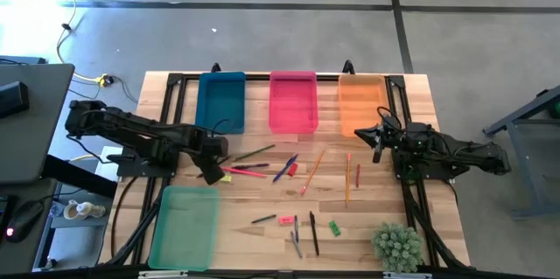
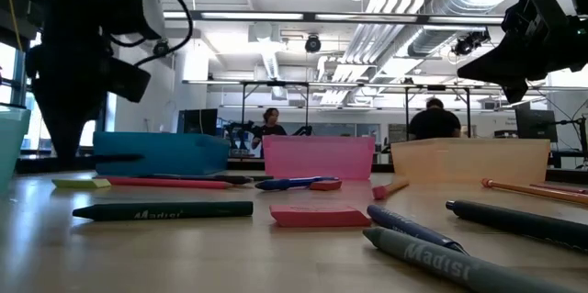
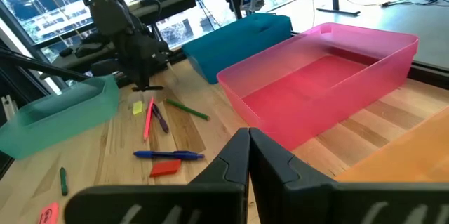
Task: Sort crayons/erasers/pens/pencils in bins
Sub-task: Put the top black pen into the blue bin
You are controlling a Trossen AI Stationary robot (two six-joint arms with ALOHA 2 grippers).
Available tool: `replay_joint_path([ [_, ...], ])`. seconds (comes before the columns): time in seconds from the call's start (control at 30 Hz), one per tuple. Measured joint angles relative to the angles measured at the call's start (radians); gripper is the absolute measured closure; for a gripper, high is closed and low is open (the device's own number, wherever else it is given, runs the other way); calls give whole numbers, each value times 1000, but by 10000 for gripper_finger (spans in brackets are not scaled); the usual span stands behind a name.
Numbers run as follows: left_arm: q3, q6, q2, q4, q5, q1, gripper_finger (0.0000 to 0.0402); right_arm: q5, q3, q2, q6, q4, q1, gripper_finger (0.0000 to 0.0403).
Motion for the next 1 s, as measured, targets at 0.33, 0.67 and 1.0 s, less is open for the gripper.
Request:
replay_joint_path([
  [0.33, 3, -42, -191, 98, -4, 75, 389, 0, 0, 0, 0, 0, 0, 403],
  [0.67, 3, 37, -384, 233, -3, 275, 389, 0, 0, 0, 0, 0, 0, 403],
  [1.0, 3, 176, -401, 303, 9, 549, 389, 0, 0, 0, 0, 0, 0, 403],
])
